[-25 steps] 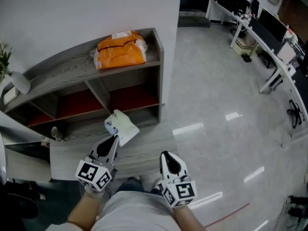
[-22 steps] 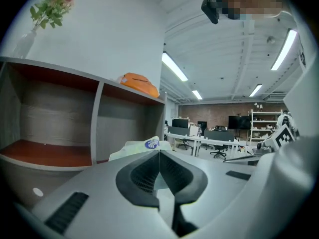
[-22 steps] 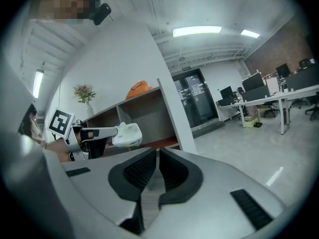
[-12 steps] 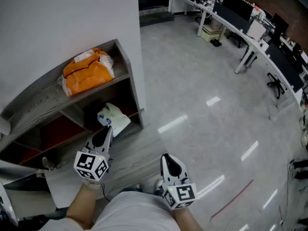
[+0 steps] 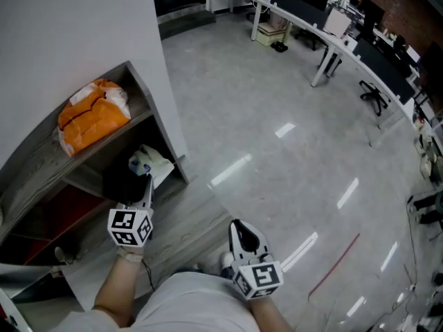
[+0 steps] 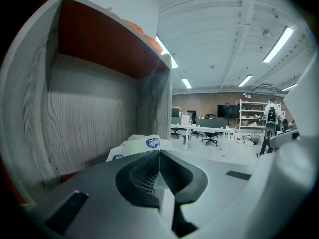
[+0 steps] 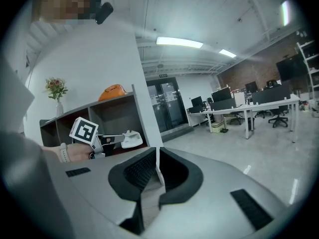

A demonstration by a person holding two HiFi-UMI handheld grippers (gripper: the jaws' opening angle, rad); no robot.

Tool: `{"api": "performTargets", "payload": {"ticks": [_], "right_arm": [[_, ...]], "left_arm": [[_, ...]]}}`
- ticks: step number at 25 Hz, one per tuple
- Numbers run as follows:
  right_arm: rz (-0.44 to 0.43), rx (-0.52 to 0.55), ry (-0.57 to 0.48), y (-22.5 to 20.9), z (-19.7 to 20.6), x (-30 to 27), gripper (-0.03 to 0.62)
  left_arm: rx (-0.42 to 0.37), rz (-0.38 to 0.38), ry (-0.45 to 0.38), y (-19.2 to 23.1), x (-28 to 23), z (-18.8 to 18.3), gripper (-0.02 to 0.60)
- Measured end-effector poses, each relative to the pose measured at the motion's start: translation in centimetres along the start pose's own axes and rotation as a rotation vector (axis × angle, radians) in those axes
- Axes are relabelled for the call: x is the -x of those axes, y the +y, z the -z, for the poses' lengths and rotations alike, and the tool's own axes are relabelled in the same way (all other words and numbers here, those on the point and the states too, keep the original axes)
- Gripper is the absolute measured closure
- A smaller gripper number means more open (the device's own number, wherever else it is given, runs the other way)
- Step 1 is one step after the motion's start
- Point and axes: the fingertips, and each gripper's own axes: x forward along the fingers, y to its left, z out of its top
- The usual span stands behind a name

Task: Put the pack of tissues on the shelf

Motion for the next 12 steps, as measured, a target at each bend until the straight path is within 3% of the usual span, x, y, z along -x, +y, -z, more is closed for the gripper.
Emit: {"api": "performTargets", "payload": {"ticks": [12], "right_arm": [[0.077,0.019,0.015,-1.4,0.2,2.3,0.563]], "left_arm": [[0.052,-0.044,0.031,1.6,-2.3,2.3,0.561]]}}
